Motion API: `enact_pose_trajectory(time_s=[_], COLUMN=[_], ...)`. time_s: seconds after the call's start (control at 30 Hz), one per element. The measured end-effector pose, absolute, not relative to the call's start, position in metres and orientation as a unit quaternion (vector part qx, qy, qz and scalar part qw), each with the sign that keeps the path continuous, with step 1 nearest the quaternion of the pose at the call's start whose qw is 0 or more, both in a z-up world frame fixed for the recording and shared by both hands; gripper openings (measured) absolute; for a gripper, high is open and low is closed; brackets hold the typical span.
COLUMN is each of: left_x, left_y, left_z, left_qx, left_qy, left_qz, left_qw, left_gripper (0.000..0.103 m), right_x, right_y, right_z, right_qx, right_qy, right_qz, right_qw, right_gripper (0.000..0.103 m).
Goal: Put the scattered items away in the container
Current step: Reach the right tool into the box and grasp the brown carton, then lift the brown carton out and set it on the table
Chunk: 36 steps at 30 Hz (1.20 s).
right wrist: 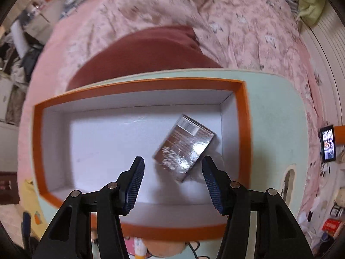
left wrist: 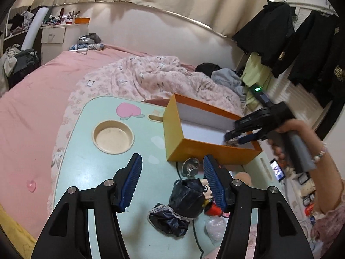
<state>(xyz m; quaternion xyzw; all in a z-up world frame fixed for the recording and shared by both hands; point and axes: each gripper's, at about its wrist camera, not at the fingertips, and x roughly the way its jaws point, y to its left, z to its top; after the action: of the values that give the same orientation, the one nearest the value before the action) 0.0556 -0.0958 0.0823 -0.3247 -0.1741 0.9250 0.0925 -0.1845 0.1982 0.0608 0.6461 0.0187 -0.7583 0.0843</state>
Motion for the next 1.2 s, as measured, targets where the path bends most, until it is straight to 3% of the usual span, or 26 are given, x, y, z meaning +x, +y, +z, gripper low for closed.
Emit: enact_pose_trajectory(time_s=[0.13,0.33,0.37,0.4,0.5,0.67,0.8,0.93,1.2], left_x=[0.056,0.056,0.056,0.056,0.056,0.054,0.053,0.050,0.027], left_y=[-0.105,-0.109,-0.109,-0.108,-0.107,-0.107,-0.110,-0.108,-0.076], left_z=[0.079,0.075,0.076,0.076,0.076,0.073,0.073,0.076,0.105], left_qx=[-0.325,-0.327,-0.327,-0.327,-0.327,-0.335,-0.335,-0.339,-0.370], left_qy=[-0.185,-0.193,-0.193,-0.193,-0.190,-0.189,-0.208,-0.214,-0.151], left_qz=[0.923,0.921,0.921,0.921,0.921,0.919,0.915,0.912,0.911], left_qw=[0.090,0.085,0.087,0.088,0.088,0.082,0.081,0.082,0.103], left_gripper=[0.060,0.060,0.060,0.060,0.060,0.060,0.060,0.060,0.060], right_x=[-0.197,-0.212,-0.211,-0.210,-0.204,-0.170,-0.101,-0.038,-0.005], right_y=[0.177,0.172,0.171,0.169,0.170,0.180,0.184,0.186,0.175], right_z=[0.052,0.043,0.043,0.044,0.048,0.093,0.124,0.099,0.058], right_qx=[0.644,0.651,0.648,0.643,0.630,0.557,0.525,0.538,0.526], right_qy=[0.062,0.044,0.050,0.055,0.060,0.029,0.004,-0.003,0.037], right_qz=[-0.759,-0.754,-0.756,-0.760,-0.768,-0.816,-0.816,-0.790,-0.800], right_qw=[0.069,0.072,0.076,0.082,0.097,0.149,0.243,0.293,0.286], right_gripper=[0.056,0.057,0.055,0.040,0.040,0.040,0.040,0.040,0.041])
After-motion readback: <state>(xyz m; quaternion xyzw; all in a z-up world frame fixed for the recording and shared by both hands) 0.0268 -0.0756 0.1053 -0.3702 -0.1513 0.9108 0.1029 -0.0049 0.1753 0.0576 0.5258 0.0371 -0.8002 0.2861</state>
